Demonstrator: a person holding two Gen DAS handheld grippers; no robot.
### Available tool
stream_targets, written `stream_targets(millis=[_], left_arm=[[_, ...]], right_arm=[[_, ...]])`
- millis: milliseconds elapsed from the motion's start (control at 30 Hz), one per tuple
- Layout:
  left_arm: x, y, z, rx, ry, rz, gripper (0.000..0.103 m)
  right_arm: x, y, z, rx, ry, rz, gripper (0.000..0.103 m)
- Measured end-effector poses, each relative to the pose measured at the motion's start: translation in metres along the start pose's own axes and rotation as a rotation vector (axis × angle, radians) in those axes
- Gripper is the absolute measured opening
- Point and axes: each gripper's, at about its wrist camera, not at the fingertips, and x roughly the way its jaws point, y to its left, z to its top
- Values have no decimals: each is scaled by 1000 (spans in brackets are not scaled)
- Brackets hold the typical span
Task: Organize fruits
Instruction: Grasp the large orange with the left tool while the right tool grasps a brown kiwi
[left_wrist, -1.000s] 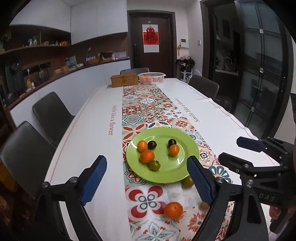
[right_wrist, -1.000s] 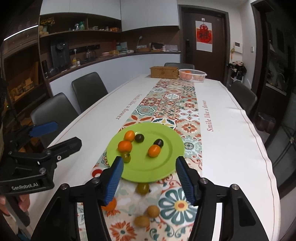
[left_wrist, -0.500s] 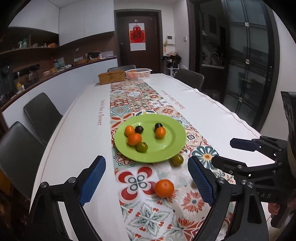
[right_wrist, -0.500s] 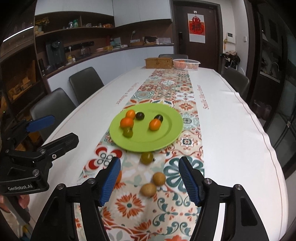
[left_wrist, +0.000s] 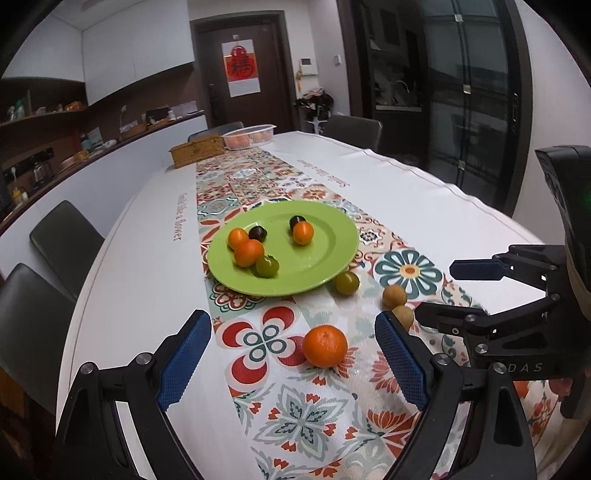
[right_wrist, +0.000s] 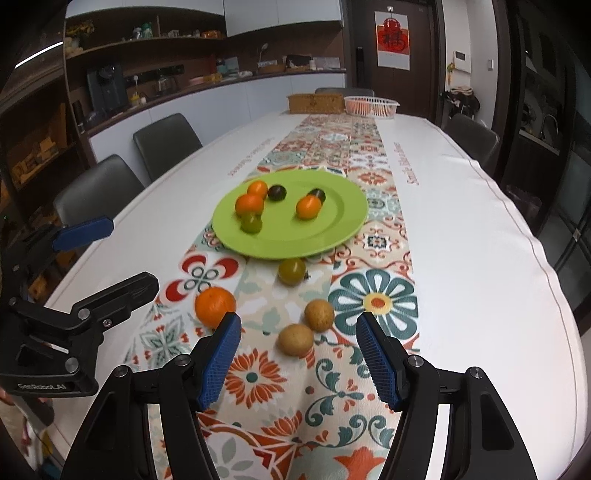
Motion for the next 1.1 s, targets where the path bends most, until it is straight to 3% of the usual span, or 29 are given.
stream_targets(millis=[200,467,633,1100], left_arm=[[15,-2,-9,63,31,-23,91],[43,-5,-18,102,80,-76,90],[56,-5,-22,93,102,-102,85],[80,-5,-22,50,159,-161,60]], right_arm=[[14,1,-5,-19,34,-6,64],[34,3,-9,-33,84,7,53],[44,1,-12,-29,117,14,45],[57,-1,-11,-15,144,30,39]])
